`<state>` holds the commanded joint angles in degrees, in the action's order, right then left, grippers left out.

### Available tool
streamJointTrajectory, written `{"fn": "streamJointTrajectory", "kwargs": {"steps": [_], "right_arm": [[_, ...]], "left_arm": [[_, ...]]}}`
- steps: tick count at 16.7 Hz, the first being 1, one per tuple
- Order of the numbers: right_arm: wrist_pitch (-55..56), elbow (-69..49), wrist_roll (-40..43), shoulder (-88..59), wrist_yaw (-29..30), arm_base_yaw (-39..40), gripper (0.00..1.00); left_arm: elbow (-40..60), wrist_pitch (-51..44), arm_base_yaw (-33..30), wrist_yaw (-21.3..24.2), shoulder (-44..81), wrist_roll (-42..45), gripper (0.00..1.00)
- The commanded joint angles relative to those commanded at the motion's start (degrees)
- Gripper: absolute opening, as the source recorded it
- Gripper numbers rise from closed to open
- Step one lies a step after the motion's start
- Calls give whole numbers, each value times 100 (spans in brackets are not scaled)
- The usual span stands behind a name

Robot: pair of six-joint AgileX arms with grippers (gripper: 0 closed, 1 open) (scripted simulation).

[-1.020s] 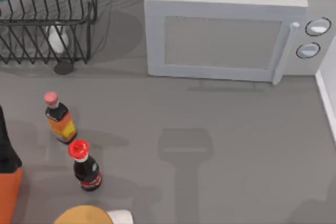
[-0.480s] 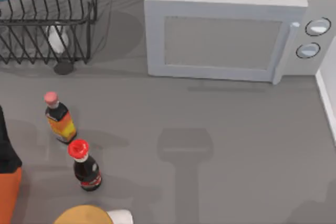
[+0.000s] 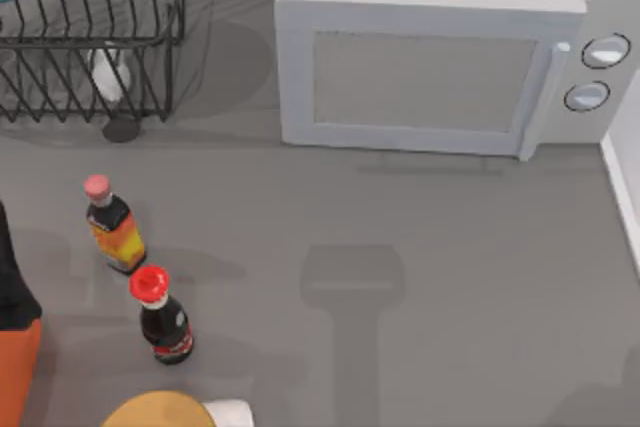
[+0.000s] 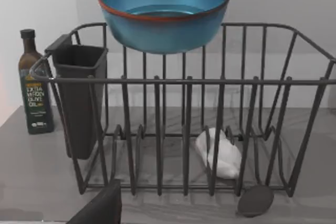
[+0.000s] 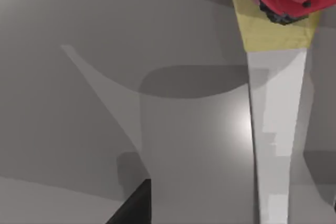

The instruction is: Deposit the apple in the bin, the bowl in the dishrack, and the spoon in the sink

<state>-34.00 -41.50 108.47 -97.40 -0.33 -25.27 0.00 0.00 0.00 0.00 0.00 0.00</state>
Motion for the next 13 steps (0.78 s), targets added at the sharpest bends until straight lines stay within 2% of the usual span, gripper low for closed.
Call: {"fn": "streamJointTrajectory", "kwargs": {"steps": [2, 3, 10, 11, 13], "right_arm": [[0, 0, 0, 0, 0, 0, 2], [0, 0, 0, 0, 0, 0, 0], [0, 0, 0, 0, 0, 0, 0], [-547, -170, -247, 409, 178, 31, 0], [-636, -241, -255, 462, 181, 38, 0]], "left_arm": [[0, 0, 0, 0, 0, 0, 100], [0, 0, 0, 0, 0, 0, 100], [0, 0, 0, 0, 0, 0, 100], [0, 0, 0, 0, 0, 0, 100], [0, 0, 0, 0, 0, 0, 100]]}}
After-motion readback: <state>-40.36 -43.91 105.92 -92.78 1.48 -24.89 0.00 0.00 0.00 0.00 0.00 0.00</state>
